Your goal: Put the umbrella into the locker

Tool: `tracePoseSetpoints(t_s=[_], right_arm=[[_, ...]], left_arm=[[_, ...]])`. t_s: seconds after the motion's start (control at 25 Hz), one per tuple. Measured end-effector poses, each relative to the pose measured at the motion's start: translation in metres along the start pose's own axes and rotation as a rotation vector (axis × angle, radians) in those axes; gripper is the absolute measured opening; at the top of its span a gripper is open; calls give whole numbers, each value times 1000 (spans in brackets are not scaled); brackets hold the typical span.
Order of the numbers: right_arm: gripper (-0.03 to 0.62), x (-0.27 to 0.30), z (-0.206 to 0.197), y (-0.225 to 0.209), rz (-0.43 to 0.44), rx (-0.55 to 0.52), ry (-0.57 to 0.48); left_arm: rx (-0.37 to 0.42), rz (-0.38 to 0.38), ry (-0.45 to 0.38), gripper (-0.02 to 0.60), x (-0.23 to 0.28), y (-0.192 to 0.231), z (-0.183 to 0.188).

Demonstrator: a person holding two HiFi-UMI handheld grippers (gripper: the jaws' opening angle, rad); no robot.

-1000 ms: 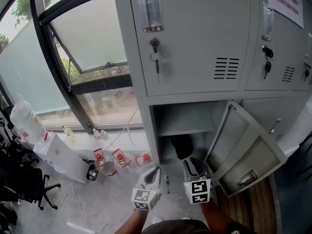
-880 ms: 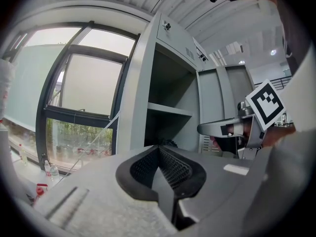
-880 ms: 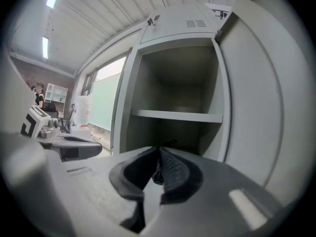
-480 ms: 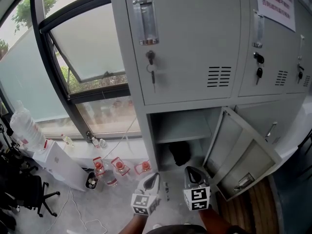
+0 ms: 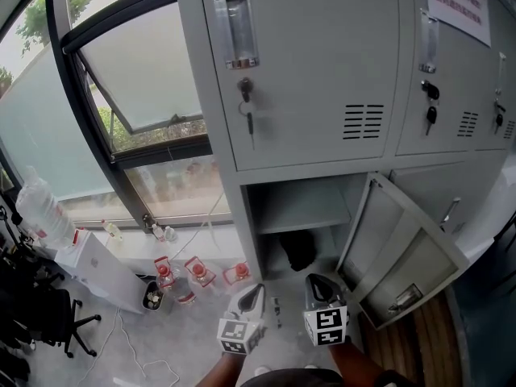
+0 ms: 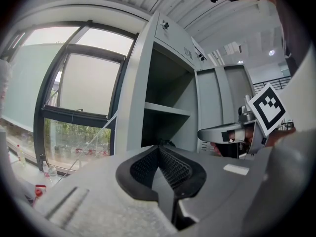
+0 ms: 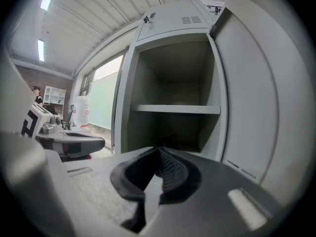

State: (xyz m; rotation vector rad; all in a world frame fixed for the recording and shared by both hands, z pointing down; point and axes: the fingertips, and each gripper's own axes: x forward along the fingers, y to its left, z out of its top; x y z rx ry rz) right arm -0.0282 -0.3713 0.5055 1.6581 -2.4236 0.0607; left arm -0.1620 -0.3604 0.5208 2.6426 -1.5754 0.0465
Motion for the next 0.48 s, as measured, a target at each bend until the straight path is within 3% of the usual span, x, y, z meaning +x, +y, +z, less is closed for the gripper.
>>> tracePoseSetpoints(t_s=[0.48], right_arm=[[3, -1, 13, 5, 17, -4, -13]], left_arm=[[4, -2, 3, 5, 3, 1, 0]])
